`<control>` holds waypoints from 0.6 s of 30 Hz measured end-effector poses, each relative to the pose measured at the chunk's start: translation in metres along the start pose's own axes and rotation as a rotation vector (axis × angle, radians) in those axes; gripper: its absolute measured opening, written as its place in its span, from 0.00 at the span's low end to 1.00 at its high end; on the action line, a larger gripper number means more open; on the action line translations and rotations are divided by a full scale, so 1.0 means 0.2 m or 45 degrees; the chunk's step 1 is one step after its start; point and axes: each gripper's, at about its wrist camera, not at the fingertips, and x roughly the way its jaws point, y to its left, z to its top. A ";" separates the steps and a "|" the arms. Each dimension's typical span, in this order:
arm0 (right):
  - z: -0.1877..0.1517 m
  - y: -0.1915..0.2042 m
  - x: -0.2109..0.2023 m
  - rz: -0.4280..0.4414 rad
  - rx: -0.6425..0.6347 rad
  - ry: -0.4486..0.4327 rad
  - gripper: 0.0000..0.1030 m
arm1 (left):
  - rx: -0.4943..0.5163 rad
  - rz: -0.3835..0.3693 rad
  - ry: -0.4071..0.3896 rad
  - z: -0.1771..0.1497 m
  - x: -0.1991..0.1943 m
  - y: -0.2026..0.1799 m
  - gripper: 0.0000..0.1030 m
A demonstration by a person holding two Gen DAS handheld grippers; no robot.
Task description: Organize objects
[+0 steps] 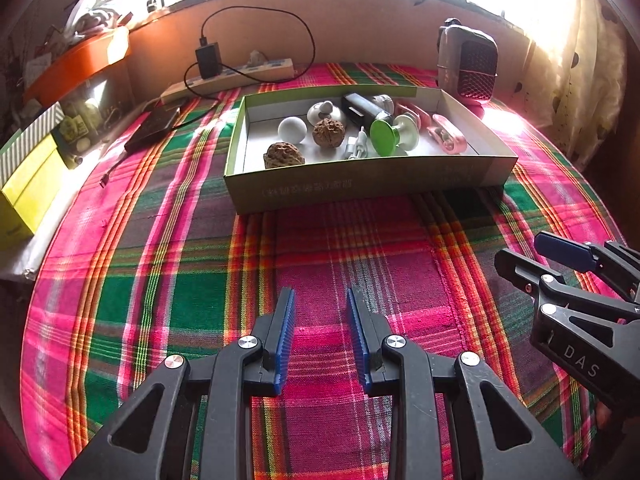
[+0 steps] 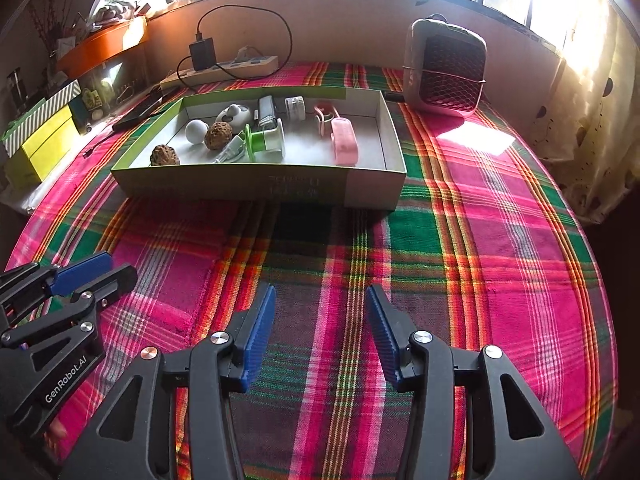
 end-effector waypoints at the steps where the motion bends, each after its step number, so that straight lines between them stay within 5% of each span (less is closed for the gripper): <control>1: -0.01 0.00 0.00 -0.004 0.002 0.005 0.46 | -0.009 0.003 -0.002 0.00 0.00 0.00 0.24; 18: -0.04 -0.03 0.00 -0.039 0.039 0.008 0.59 | -0.062 0.047 -0.018 -0.02 -0.01 -0.02 0.25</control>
